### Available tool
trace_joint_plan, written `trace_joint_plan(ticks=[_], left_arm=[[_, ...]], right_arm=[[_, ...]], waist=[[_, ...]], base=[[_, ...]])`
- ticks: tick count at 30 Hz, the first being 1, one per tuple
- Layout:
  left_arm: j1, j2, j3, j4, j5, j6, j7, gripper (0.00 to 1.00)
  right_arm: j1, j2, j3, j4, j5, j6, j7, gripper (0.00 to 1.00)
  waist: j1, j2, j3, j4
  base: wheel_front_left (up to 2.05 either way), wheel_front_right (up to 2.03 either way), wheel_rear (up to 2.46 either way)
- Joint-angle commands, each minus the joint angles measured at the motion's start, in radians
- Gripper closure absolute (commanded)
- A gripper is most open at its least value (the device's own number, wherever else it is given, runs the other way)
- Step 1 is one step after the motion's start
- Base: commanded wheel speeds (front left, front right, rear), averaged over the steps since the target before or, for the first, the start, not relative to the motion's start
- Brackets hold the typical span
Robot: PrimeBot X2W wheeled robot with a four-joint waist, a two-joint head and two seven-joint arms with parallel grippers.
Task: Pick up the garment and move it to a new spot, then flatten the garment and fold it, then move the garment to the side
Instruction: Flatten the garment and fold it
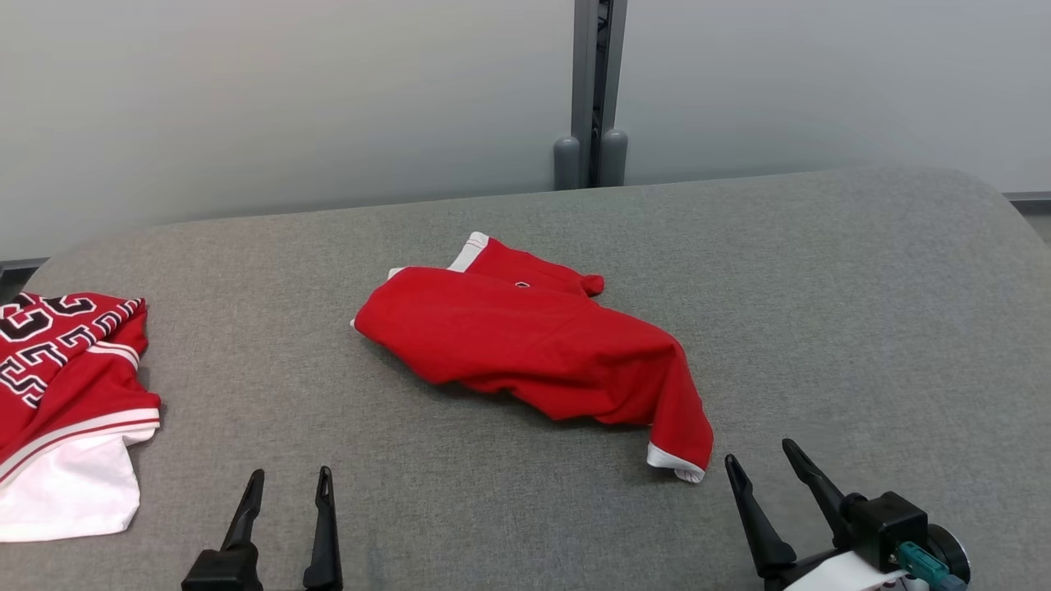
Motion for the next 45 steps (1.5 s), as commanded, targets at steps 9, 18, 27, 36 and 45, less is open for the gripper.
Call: trace_joint_plan(ticks=[9,18,27,36,45], left_arm=[[-0.054,0.003,-0.044,0.005,-0.021,0.006,-0.002,0.0],[-0.079,0.003,-0.066,0.011,-0.028,0.007,-0.002,0.0],[-0.092,0.003,-0.08,0.019,-0.038,0.0,-0.002,0.0],[-0.076,0.003,-0.081,0.027,-0.04,-0.01,-0.002,0.0],[-0.08,0.003,-0.1,0.032,-0.058,-0.013,-0.002,0.0]], right_arm=[[-0.063,-0.003,0.037,0.028,-0.012,0.0,0.0,0.0],[-0.119,0.005,0.048,0.115,-0.055,0.0,0.0,0.0],[-0.126,0.02,-0.014,0.093,-0.085,0.0,0.0,1.0],[-0.134,0.001,-0.132,-0.057,-0.094,0.0,0.0,1.0],[-0.229,-0.074,-0.242,-0.164,-0.132,0.0,0.0,1.0]], waist=[[0.0,0.0,0.079,0.085],[0.0,0.0,0.122,0.121],[0.0,0.0,0.124,0.112],[0.0,0.0,0.084,0.078],[0.0,0.0,0.061,0.06]], base=[[0.0,0.0,0.0],[0.0,0.0,0.0],[0.0,0.0,0.0],[0.0,0.0,0.0],[0.0,0.0,0.0]])
